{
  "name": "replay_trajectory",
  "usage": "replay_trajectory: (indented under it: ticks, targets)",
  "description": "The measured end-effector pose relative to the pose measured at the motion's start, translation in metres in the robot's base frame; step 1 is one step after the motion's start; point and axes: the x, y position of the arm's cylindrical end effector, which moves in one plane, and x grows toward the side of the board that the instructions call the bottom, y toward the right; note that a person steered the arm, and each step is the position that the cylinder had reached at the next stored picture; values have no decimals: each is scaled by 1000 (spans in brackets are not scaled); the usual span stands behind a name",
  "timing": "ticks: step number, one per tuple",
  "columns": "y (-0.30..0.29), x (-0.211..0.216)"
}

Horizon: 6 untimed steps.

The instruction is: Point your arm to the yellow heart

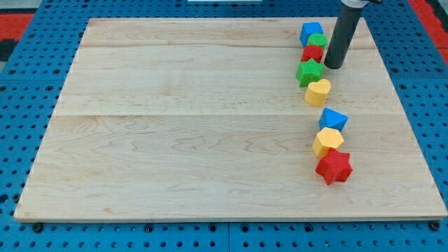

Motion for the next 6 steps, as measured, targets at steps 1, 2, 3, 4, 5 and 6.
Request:
replay_trajectory:
  ticks: [1, 2, 3, 4, 5, 6]
  targets:
    - [0, 0]
    - [0, -4]
    - [1, -1]
    - [12, 25]
    - [14, 45]
    - [2, 69]
